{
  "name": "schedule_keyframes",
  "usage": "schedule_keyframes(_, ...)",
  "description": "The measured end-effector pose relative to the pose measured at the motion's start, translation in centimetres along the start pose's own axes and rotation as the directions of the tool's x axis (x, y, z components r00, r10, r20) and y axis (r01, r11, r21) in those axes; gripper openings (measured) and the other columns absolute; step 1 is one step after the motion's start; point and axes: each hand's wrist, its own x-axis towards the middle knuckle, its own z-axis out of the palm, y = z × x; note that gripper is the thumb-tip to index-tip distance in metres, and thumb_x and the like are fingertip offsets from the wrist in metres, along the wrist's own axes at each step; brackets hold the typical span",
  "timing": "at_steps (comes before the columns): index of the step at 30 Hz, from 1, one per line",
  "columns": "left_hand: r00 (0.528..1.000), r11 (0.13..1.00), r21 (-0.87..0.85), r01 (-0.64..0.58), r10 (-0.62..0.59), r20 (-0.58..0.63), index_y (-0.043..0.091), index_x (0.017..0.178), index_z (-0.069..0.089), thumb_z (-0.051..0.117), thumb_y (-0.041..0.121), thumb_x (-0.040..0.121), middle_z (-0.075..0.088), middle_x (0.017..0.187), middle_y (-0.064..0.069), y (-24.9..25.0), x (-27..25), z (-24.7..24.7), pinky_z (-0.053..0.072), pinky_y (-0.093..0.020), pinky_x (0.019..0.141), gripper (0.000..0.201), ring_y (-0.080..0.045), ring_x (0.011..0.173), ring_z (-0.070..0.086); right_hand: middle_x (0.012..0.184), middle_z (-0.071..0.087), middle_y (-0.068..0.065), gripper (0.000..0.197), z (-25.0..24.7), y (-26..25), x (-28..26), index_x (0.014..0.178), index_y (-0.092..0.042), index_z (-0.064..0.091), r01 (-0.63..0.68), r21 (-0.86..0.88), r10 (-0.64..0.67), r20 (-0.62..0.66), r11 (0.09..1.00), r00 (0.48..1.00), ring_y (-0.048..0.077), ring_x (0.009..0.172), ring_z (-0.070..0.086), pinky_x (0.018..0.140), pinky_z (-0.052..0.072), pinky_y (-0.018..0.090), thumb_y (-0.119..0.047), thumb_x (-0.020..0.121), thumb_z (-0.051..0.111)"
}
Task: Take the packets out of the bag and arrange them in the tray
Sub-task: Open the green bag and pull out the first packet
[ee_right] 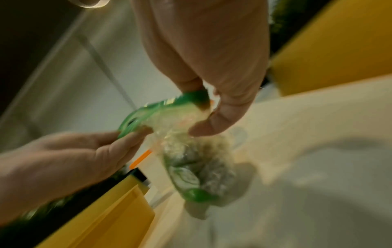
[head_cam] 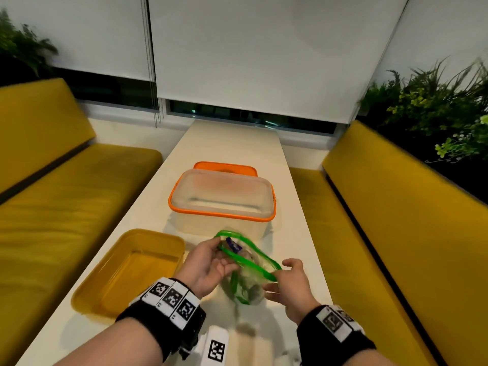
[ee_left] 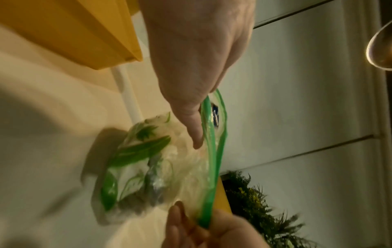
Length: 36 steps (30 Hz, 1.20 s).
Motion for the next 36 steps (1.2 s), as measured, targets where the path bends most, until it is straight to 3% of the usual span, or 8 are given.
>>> schedule_keyframes(8,0.999,0.999,-0.041,0.016,-0.017,-0.034,0.001,0.115,0.063,0.05,0.026,0.093,0.067,0.113,-0.022,-2.2,1.7,-1.8,0.053,-0.05,0.089,0.035,-0.033,0.104,0.065,0.083,0.065,0.019,0.014,0.8,-1.1,-0.6,0.092,0.0,0.055,-0.143,0.446,0.051,0.212,0.884,0.976,0.029,0.073,0.065,0.063,0.058,0.036,-0.003,0.098,0.042)
schedule_keyframes(12,0.997,0.944,0.328,0.042,-0.016,-0.082,0.0,0.12,0.058,0.05,0.013,0.094,0.066,0.114,-0.023,-2.3,0.7,-1.9,0.057,-0.043,0.07,0.03,-0.031,0.089,0.066,0.077,0.071,0.018,0.026,1.3,-1.6,-0.6,0.097,-0.001,0.056,-0.251,0.585,0.124,0.248,0.771,0.961,0.026,0.07,0.07,0.059,0.06,0.038,-0.014,0.102,0.034)
schedule_keyframes(15,0.922,0.445,0.891,-0.095,0.376,-0.09,0.016,0.135,0.039,0.063,0.013,0.085,0.053,0.126,-0.011,-1.7,0.8,-2.9,0.05,-0.032,0.077,0.056,-0.027,0.1,0.057,0.093,0.071,0.018,0.029,2.1,-1.1,-0.6,0.104,-0.001,0.059,-0.224,0.508,0.152,0.18,0.832,0.972,0.027,0.084,0.069,0.076,0.057,0.045,-0.022,0.102,0.039)
schedule_keyframes(18,0.862,-0.021,0.971,-0.237,0.456,0.221,0.022,0.13,0.045,0.065,0.023,0.081,0.052,0.118,0.0,-1.3,0.3,-1.9,0.042,-0.025,0.083,0.053,-0.02,0.105,0.055,0.044,0.058,0.001,0.033,2.6,-1.4,-0.6,0.078,-0.009,0.053,-0.159,0.351,0.123,0.122,0.923,0.985,0.01,0.036,0.055,0.044,0.046,0.021,-0.027,0.102,0.04)
schedule_keyframes(23,0.968,0.599,0.785,-0.158,0.25,0.003,0.008,0.081,0.059,0.051,0.018,0.094,0.062,0.081,-0.015,-1.3,0.9,0.0,0.052,-0.033,0.062,0.018,-0.028,0.068,0.062,0.057,0.046,0.003,0.032,2.8,-2.0,-0.5,0.074,-0.01,0.05,0.028,0.07,-0.032,0.052,0.997,0.998,0.005,0.031,0.046,0.033,0.032,0.014,-0.025,0.101,0.042)
schedule_keyframes(26,1.0,0.935,0.353,0.028,-0.03,0.0,0.003,0.092,0.056,0.042,0.01,0.096,0.059,0.084,-0.018,-0.7,1.0,-0.1,0.055,-0.031,0.053,0.017,-0.03,0.074,0.06,0.07,0.055,0.005,0.018,2.0,-1.2,0.2,0.081,-0.01,0.057,0.091,-0.156,-0.083,0.055,0.984,0.995,0.014,0.052,0.053,0.043,0.037,0.018,-0.021,0.095,0.051)
schedule_keyframes(31,0.998,0.999,-0.025,0.034,-0.036,-0.055,0.004,0.087,0.053,0.045,0.013,0.088,0.058,0.072,-0.014,-1.4,1.6,-0.7,0.059,-0.041,0.056,0.012,-0.028,0.069,0.063,0.083,0.059,0.008,0.035,-0.4,0.5,0.8,0.085,-0.01,0.052,0.145,-0.707,-0.172,0.034,0.692,0.985,0.024,0.074,0.053,0.062,0.038,0.029,-0.044,0.09,0.057)
schedule_keyframes(36,0.997,0.998,-0.026,0.049,-0.047,0.063,0.004,0.086,0.064,0.047,0.02,0.088,0.068,0.076,-0.015,-2.4,0.3,-1.1,0.054,-0.041,0.081,0.023,-0.026,0.074,0.066,0.074,0.059,0.012,0.018,-0.9,0.6,0.0,0.089,-0.006,0.053,-0.252,0.055,0.238,0.19,0.966,0.953,0.021,0.057,0.055,0.047,0.05,0.026,-0.023,0.093,0.059)
